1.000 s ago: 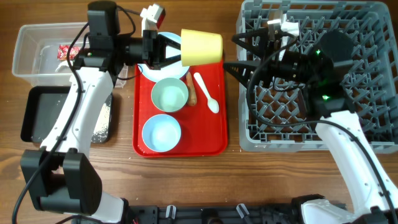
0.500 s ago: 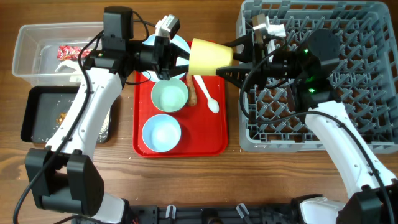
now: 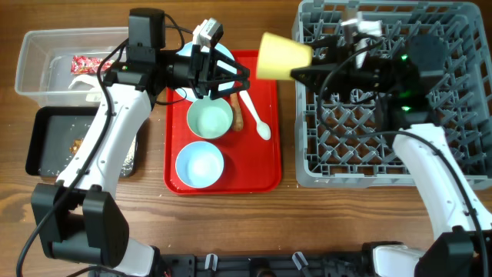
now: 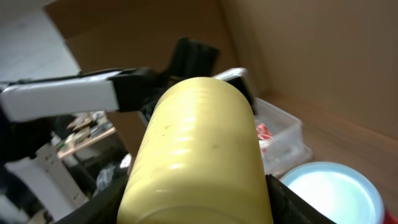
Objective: Sort waste into correct bins and load items into the dishwasher rack
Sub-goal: 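Hand the yellow cup from the left gripper to the right gripper, then lower the yellow cup into the dish rack and release it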
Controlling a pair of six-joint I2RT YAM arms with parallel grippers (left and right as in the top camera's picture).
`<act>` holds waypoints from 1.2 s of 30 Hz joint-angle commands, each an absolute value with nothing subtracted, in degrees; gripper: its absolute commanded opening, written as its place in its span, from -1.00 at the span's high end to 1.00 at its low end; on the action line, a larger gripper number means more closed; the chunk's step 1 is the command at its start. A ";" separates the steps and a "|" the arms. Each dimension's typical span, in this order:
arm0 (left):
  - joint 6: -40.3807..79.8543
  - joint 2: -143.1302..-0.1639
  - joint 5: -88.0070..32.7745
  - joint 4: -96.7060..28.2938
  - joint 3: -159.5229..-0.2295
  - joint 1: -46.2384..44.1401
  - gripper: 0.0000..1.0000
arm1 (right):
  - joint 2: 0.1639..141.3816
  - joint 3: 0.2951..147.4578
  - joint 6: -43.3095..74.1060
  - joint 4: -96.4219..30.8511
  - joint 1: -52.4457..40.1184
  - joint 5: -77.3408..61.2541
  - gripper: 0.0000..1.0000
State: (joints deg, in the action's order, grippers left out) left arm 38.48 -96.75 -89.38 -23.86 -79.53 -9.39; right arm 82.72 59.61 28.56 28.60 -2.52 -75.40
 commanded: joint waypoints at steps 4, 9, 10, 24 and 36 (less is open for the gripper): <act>28.53 -95.57 -83.66 -22.15 -79.83 -9.47 -0.06 | 82.37 60.36 23.53 6.13 1.85 -52.62 0.17; 21.91 -95.57 -61.60 -30.63 -79.83 -9.47 -0.11 | 77.06 67.64 16.75 -19.35 1.78 -32.60 0.17; 21.32 -95.57 -53.17 -35.00 -79.83 -9.47 -0.11 | 76.77 71.31 14.90 -26.48 1.78 -28.51 0.17; 21.19 -95.57 -8.84 -51.53 -79.83 -9.47 -0.17 | 81.32 84.51 16.86 -84.95 -0.69 -4.89 0.16; 20.93 -95.57 -5.23 -52.18 -79.83 -9.47 -0.26 | 93.56 76.82 18.02 -78.61 -3.92 -2.00 0.06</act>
State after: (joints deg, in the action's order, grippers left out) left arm 21.69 -96.55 -6.39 -52.14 -79.77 -9.39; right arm 92.66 79.26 17.28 -79.83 -3.62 -3.11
